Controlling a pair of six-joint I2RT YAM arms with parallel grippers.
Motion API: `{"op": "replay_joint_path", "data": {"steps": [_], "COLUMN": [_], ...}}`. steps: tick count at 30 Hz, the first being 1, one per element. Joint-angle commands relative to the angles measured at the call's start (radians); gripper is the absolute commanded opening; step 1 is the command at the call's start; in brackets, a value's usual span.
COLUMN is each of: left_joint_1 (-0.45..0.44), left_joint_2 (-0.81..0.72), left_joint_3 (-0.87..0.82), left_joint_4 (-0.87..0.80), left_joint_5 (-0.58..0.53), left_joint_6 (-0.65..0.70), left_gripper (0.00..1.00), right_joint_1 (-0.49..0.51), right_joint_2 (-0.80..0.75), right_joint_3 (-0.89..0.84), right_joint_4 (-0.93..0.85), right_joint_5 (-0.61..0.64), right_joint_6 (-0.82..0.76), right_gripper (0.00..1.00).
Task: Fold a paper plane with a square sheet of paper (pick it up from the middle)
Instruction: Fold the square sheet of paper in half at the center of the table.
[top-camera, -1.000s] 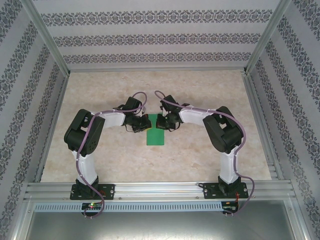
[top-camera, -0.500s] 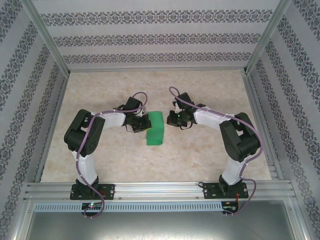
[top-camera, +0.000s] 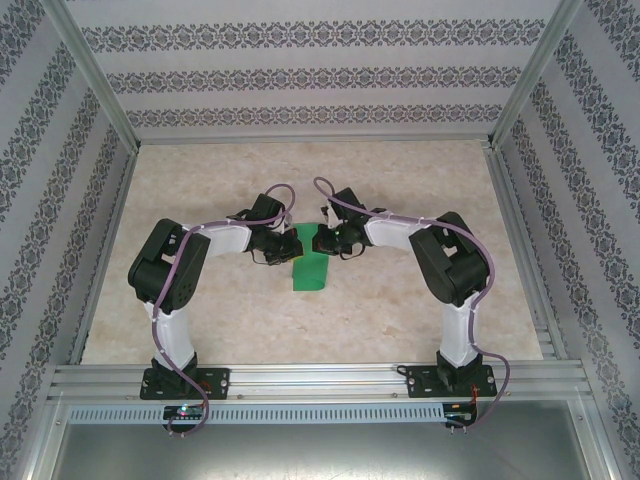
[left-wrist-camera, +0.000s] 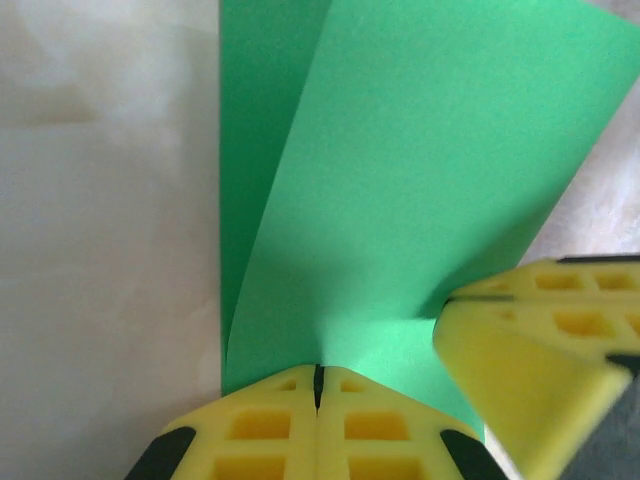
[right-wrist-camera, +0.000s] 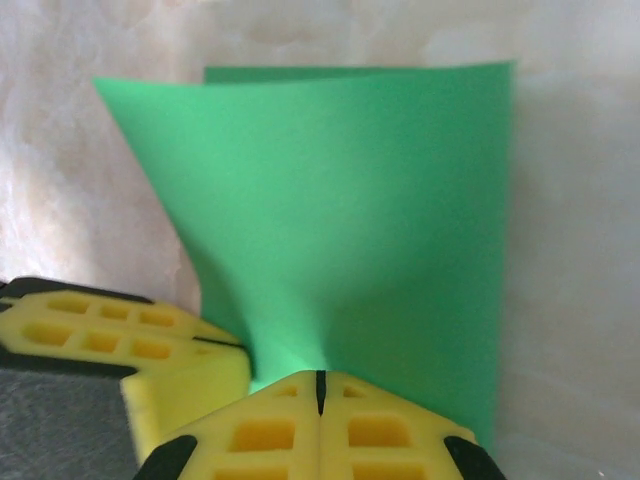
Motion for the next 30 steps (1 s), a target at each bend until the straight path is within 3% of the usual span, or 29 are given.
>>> {"op": "replay_joint_path", "data": {"steps": [1, 8, 15, 23, 30], "left_joint_1": [-0.004, -0.005, -0.005, -0.004, -0.005], "left_joint_2": [0.118, 0.127, 0.129, 0.129, 0.132], "left_joint_3": [-0.092, -0.110, -0.112, -0.108, -0.113], "left_joint_4": [-0.246, -0.233, -0.220, -0.223, -0.220], "left_joint_5": [-0.233, -0.236, -0.223, -0.216, -0.216], "left_joint_6": [0.026, 0.027, 0.023, 0.023, 0.024], "left_gripper": [0.00, 0.00, 0.00, 0.00, 0.00], "right_joint_1": [-0.046, -0.135, -0.045, 0.019, -0.035], "right_joint_2": [0.007, -0.075, -0.146, -0.014, 0.029], "right_joint_3": [-0.054, -0.146, -0.108, -0.015, -0.020], "right_joint_4": [0.033, 0.055, 0.077, 0.115, 0.105], "right_joint_5": [-0.007, 0.033, 0.050, 0.014, 0.048], "right_joint_6": [0.002, -0.005, -0.006, 0.034, 0.031], "right_gripper": [0.00, 0.00, 0.00, 0.00, 0.00]}}
